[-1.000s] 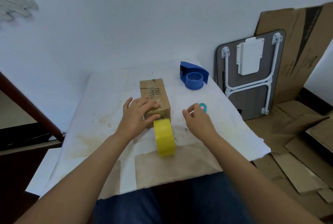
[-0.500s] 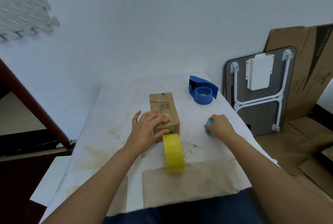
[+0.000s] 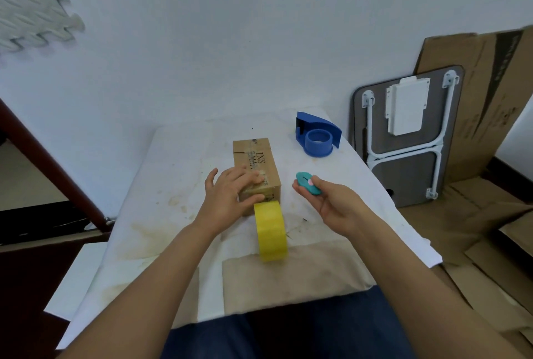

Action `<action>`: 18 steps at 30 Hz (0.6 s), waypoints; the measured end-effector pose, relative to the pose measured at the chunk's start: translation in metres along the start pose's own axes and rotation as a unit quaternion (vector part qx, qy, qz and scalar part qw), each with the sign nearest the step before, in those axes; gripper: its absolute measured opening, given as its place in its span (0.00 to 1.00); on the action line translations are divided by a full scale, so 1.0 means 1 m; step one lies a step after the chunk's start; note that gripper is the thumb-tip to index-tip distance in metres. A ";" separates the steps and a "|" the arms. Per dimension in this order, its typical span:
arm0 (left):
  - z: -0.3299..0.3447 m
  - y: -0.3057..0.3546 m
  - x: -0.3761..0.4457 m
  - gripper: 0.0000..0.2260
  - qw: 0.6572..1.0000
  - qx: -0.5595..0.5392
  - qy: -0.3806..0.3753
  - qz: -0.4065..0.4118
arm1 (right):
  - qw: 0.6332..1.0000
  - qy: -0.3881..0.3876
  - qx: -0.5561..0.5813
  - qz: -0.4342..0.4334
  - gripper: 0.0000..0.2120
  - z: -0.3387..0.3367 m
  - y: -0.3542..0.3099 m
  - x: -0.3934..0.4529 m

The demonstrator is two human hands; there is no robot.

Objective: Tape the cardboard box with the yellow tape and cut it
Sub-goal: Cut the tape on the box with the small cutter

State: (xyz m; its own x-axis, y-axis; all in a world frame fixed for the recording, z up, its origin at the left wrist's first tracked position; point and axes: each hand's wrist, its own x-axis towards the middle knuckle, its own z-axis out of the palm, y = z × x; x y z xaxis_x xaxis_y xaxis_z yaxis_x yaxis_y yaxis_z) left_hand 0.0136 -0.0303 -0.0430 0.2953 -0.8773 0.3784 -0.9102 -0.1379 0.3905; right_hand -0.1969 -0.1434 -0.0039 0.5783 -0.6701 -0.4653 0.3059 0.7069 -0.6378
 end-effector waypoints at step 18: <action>-0.036 0.035 0.001 0.06 0.988 -0.121 0.007 -0.093 | 0.875 -0.074 -0.425 -0.219 0.14 0.049 0.016 0.003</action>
State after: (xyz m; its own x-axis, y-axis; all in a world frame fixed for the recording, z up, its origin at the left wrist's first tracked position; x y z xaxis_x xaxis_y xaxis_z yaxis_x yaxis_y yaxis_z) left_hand -0.0077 -0.0194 0.0017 0.4567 -0.8402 0.2926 -0.7447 -0.1811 0.6424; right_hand -0.1534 -0.1235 0.0146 0.6567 -0.7539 -0.0175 -0.1149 -0.0772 -0.9904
